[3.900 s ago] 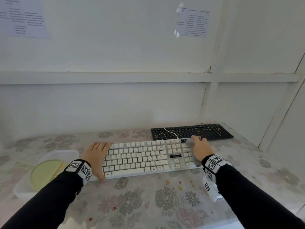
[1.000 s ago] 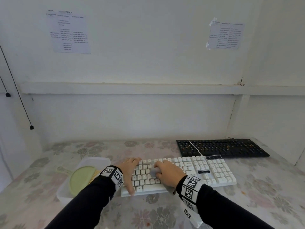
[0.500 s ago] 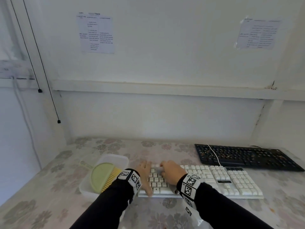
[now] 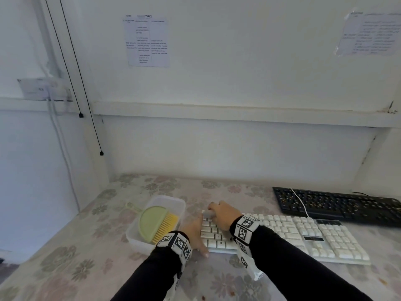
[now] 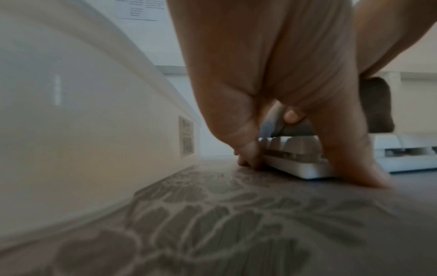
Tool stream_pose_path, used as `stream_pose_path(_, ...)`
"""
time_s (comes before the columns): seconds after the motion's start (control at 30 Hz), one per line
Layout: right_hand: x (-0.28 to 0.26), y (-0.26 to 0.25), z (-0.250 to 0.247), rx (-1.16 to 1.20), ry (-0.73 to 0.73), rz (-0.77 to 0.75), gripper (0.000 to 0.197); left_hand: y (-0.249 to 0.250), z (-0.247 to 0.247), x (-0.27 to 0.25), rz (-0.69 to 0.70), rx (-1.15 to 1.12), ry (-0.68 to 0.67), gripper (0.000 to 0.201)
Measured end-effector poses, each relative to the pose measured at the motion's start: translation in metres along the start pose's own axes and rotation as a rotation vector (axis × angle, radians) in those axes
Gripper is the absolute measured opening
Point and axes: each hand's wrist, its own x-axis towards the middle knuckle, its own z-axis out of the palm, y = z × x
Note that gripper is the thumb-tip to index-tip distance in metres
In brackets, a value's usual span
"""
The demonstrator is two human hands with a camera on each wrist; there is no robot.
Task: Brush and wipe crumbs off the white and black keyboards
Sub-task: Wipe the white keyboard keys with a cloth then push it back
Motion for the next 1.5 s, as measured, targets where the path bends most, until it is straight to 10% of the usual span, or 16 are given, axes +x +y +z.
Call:
stream_pose_path(0.3,-0.045,0.011,0.003,-0.025,-0.198,-0.136,0.037,-0.004,-0.007,-0.006,0.038,-0.057,-0.039,0.091)
stream_pose_path(0.5,-0.074,0.035,-0.012,0.035,-0.012,0.024,0.032,0.001,-0.005,-0.007,-0.006,0.057,-0.063,0.097)
stream_pose_path(0.67,-0.087,0.043,-0.004,0.008,-0.153,0.072,0.034,-0.007,0.007,-0.007,0.007,-0.022,0.038,0.072)
stream_pose_path(0.83,-0.088,0.021,-0.017,0.205,0.012,0.052,0.035,0.004,0.002,-0.023,-0.057,-0.028,0.129,0.052)
stream_pose_path(1.23,-0.011,-0.116,-0.008,0.491,0.334,-0.025,0.035,-0.087,-0.100,-0.084,-0.288,-0.369,0.849,0.035)
stream_pose_path(1.5,0.023,-0.148,0.022,0.090,0.262,0.155,0.048,-0.144,-0.102,-0.087,-0.268,-0.524,0.100,0.098)
